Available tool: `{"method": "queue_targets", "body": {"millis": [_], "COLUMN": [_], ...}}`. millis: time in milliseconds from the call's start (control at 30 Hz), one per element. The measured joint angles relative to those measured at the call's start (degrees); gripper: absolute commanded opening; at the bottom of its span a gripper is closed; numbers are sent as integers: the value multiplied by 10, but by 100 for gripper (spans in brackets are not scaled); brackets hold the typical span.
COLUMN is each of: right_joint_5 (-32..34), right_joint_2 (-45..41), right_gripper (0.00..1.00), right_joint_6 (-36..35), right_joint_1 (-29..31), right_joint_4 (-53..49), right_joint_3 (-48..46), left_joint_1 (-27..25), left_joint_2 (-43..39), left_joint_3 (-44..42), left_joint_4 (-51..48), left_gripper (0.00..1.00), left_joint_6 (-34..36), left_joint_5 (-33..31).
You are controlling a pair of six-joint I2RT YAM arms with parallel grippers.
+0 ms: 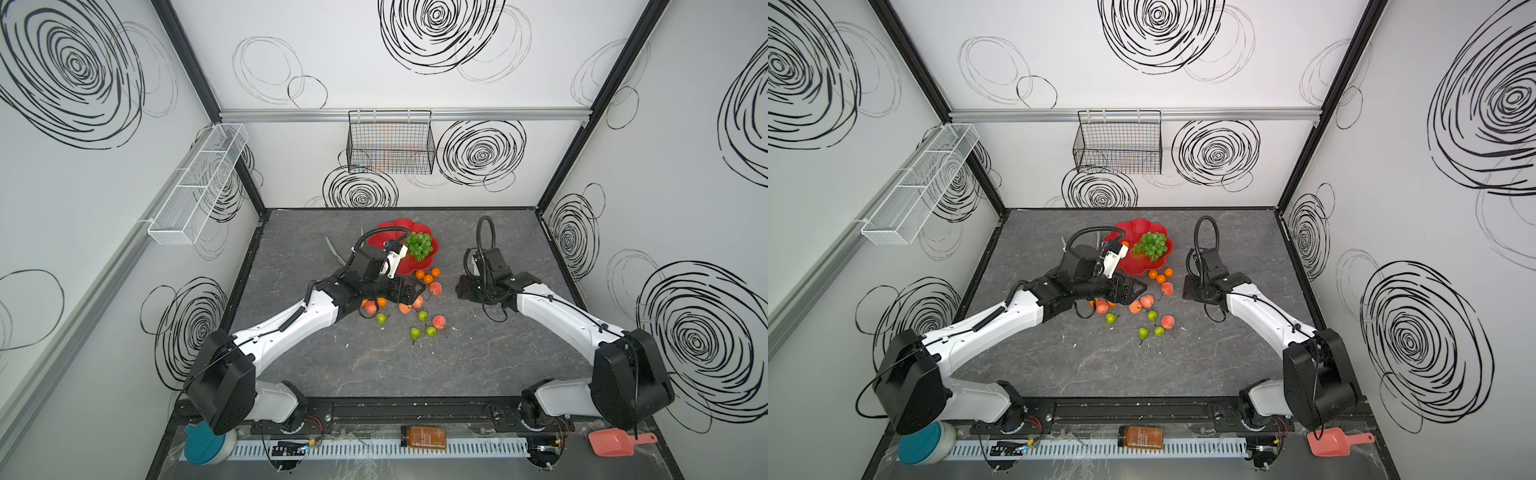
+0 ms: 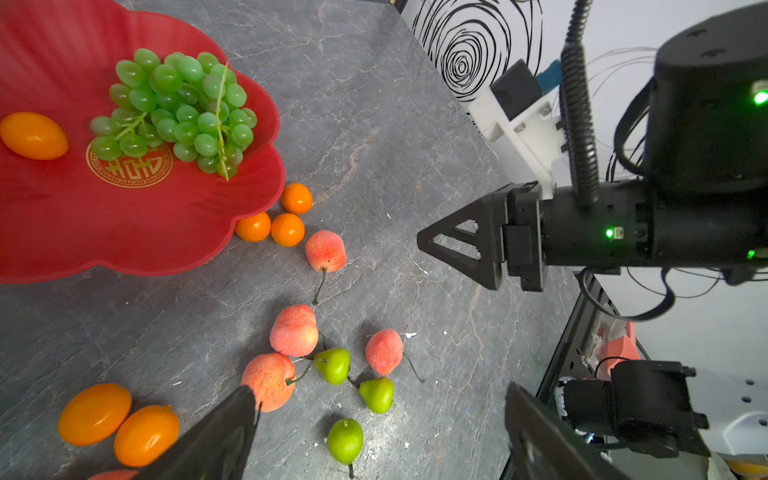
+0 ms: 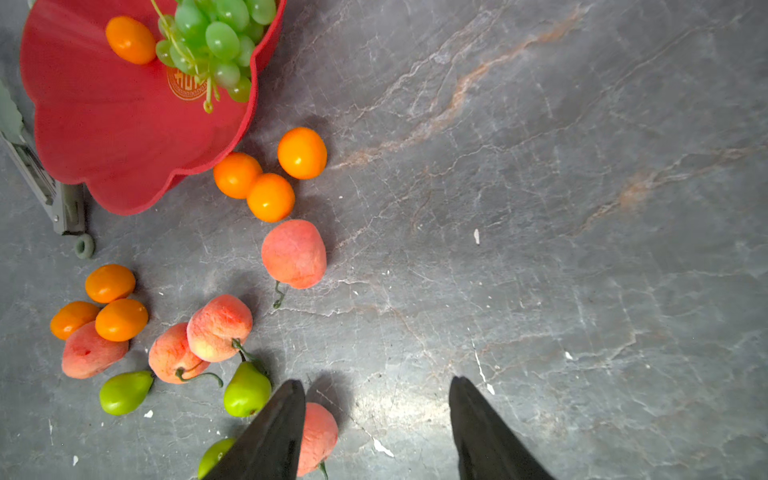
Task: Place and organize the fake fruits in the fruit bowl
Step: 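Move the right gripper back toward the tomatoes beside the bowl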
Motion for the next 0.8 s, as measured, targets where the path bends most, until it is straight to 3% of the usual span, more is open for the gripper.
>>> {"method": "queue_targets", "body": {"millis": [367, 567, 800], "right_joint_5": [-38, -34, -60], "right_joint_2": [80, 148, 217], "right_gripper": [59, 57, 56], "right_joint_6": [-19, -30, -28], "right_joint_1": [40, 21, -10], "right_joint_4": [14, 32, 63], "right_joint_3": [7, 74, 133], "left_joint_1": [21, 58, 56], "left_joint_2": [1, 7, 46], "left_joint_3": [-7, -12, 8], "left_joint_4": [-3, 17, 18], "left_gripper": [96, 96, 96], "left_joint_6": [11, -2, -3], "left_joint_5": [32, 55, 56]}}
